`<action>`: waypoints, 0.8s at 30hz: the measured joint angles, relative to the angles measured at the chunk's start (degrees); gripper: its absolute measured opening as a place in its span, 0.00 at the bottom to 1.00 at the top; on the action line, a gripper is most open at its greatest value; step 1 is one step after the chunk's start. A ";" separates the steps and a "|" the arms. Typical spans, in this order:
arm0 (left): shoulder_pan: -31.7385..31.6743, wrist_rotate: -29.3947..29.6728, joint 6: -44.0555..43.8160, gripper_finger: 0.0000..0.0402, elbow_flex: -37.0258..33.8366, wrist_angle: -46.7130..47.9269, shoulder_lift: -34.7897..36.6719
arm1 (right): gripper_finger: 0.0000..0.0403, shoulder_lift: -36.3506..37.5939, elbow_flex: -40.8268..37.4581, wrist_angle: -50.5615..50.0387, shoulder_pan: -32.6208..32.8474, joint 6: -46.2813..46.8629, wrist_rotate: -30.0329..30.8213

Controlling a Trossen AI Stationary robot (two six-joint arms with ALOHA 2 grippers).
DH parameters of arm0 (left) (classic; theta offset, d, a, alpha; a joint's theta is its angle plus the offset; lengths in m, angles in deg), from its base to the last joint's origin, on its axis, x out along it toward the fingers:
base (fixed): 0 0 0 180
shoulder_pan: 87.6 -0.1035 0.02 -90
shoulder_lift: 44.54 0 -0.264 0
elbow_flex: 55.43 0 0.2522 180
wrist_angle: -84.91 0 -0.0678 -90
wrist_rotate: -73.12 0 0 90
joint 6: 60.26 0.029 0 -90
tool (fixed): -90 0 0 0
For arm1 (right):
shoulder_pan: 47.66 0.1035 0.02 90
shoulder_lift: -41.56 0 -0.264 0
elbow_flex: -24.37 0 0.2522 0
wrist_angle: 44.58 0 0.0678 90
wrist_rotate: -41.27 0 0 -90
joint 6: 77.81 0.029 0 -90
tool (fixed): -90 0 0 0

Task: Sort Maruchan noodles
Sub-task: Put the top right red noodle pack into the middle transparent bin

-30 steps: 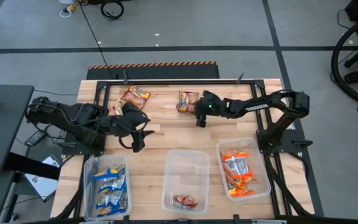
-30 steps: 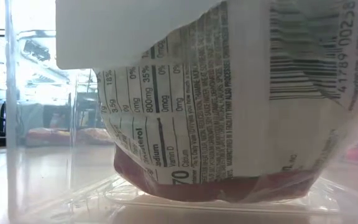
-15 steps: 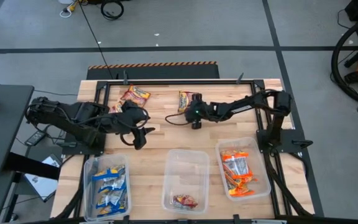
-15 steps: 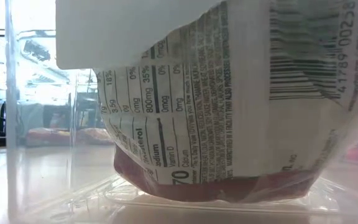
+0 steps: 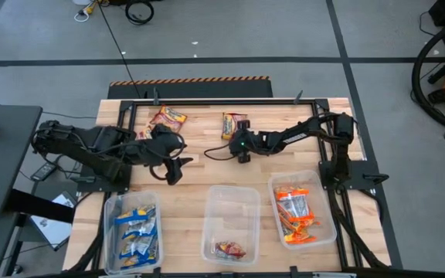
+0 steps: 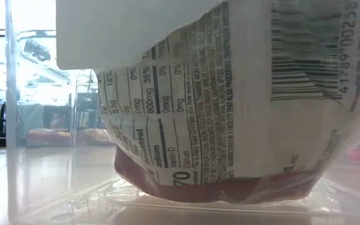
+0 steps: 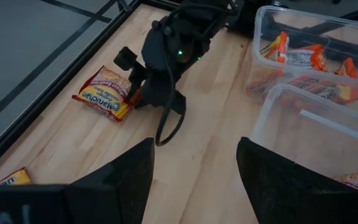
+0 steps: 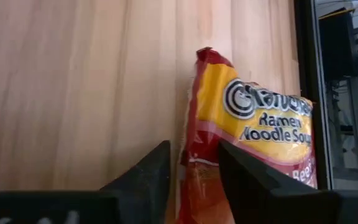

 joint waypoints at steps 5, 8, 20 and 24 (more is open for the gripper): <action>0.02 -1.84 -2.51 0.58 0.00 -1.57 0.47 | 0.15 0.01 0.00 0.58 -0.50 0.04 1.28; 1.52 -3.90 -4.74 0.58 0.04 -4.24 3.62 | 0.03 1.87 -0.09 -0.16 0.04 0.74 4.92; 9.78 2.88 -1.42 0.58 0.07 -6.05 11.99 | 0.01 16.68 17.81 -32.04 1.49 24.74 -5.95; 11.00 3.05 -1.39 0.58 0.07 -6.00 12.39 | 0.01 19.93 26.27 -40.90 3.36 34.69 -14.12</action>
